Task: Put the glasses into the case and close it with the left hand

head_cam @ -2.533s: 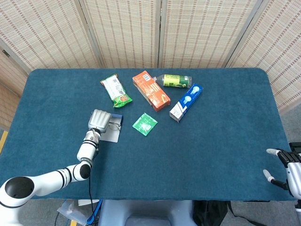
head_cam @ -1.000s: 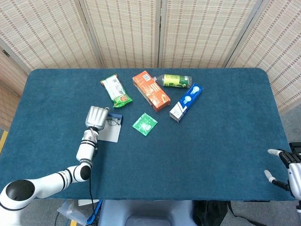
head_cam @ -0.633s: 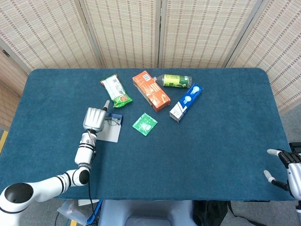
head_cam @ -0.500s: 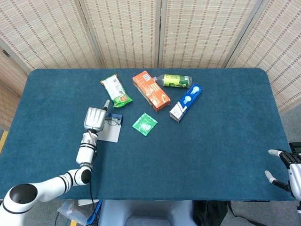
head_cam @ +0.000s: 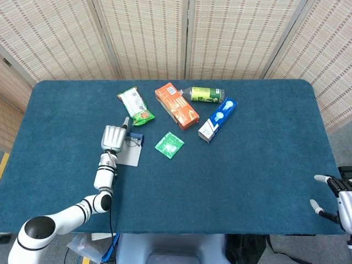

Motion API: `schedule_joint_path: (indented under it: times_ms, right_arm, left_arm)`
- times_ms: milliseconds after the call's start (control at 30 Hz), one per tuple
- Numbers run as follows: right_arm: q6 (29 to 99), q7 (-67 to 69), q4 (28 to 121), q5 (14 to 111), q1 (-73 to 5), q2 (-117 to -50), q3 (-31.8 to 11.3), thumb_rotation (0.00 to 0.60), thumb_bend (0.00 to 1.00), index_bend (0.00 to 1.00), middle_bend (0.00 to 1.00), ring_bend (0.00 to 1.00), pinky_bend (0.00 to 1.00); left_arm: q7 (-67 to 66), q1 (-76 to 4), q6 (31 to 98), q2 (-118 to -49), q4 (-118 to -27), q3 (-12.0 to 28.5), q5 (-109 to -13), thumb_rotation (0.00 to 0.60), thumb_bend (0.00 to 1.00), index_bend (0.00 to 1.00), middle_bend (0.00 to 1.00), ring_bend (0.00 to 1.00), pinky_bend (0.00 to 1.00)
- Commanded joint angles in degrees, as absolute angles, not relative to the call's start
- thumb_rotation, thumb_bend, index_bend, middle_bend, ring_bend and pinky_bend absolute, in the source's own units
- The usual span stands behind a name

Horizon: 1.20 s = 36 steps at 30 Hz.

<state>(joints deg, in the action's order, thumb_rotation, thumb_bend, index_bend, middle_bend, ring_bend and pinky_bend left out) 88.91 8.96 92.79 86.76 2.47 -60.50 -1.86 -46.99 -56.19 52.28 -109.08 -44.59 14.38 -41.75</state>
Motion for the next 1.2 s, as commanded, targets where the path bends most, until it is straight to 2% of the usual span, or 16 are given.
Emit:
schedule_joint_path:
  times_ms: [33, 800, 900, 1033, 1133, 1200]
  right_arm:
    - [88.92, 8.93, 92.81, 86.68, 2.52, -60.5, -1.87, 0.6, 0.22, 0.29, 0.31, 0.3, 0.24]
    - [88.97, 8.49, 93.26, 86.18, 2.91, -60.16, -1.96, 0.6, 0.22, 0.29, 0.31, 0.3, 0.24]
    - [88.78, 8.62, 93.12, 86.18, 2.78, -60.18, -2.02, 0.6, 0.22, 0.29, 0.31, 0.3, 0.24]
    - [88.37, 8.82, 92.8, 86.54, 2.36, -60.43, -2.07, 0.6, 0.22, 0.29, 0.31, 0.3, 0.24]
    - [88.11, 8.9, 92.71, 86.78, 2.11, -60.61, -2.07, 0.6, 0.22, 0.29, 0.31, 0.3, 0.24]
    - [88.11, 8.91, 92.65, 87.07, 1.93, -60.75, -2.1, 0.6, 0.22, 0.29, 0.31, 0.3, 0.24]
  left_arm:
    - [-47.53, -56.28, 51.37, -109.78, -42.89, 15.03, -41.46, 0.6, 0.2, 0.0, 0.9, 0.96, 1.0]
    - [-46.27, -58.32, 48.15, -114.39, -33.03, 19.63, -42.66, 0.6, 0.2, 0.0, 0.9, 0.95, 1.0]
    - [-45.74, -57.33, 49.0, -113.5, -34.8, 19.14, -43.88, 0.6, 0.2, 0.0, 0.9, 0.95, 1.0]
    - [-44.51, -54.49, 52.6, -110.32, -41.5, 17.37, -47.12, 0.6, 0.2, 0.0, 0.88, 0.93, 1.0]
    - [-44.41, -52.6, 54.58, -107.59, -47.5, 16.87, -47.95, 0.6, 0.2, 0.0, 0.8, 0.85, 1.0]
    - [-43.06, -50.89, 57.19, -105.18, -52.92, 16.0, -50.11, 0.6, 0.2, 0.0, 0.71, 0.75, 1.0]
